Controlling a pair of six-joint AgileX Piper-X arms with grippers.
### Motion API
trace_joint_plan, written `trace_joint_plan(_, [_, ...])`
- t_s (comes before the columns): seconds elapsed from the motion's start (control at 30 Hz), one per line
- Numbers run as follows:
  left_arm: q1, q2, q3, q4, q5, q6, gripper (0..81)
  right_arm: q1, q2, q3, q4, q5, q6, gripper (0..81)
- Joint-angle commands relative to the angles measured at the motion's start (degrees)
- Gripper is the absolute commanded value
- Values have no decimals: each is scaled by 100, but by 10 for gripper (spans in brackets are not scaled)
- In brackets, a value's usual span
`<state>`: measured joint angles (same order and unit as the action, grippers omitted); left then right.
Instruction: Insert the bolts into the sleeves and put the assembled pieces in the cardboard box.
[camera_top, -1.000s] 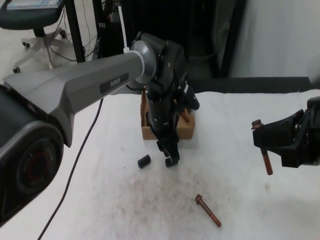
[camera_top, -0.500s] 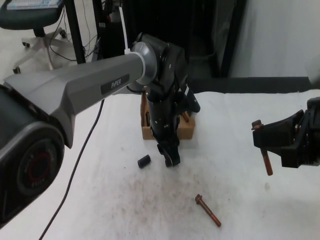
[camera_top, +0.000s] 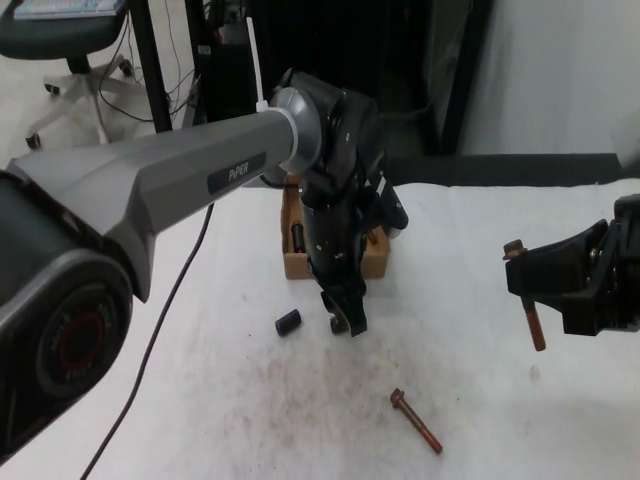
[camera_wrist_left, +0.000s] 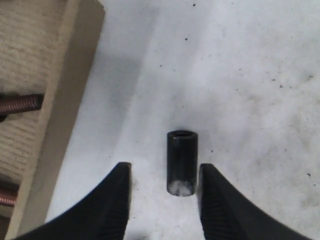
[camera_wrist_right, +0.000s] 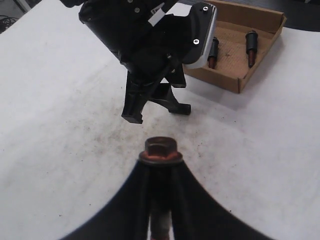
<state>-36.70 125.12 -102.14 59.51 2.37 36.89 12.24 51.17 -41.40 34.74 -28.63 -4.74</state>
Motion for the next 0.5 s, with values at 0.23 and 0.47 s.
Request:
trace_joint_plan(0.23, [-31,194,-4,115,-16,38,405,-19,-68,-6,-27,-90,6,9])
trace_joint_plan(0.47, [-58,331,-4,88,-124,38,405,-19,-68,63,-46,-90,6,9])
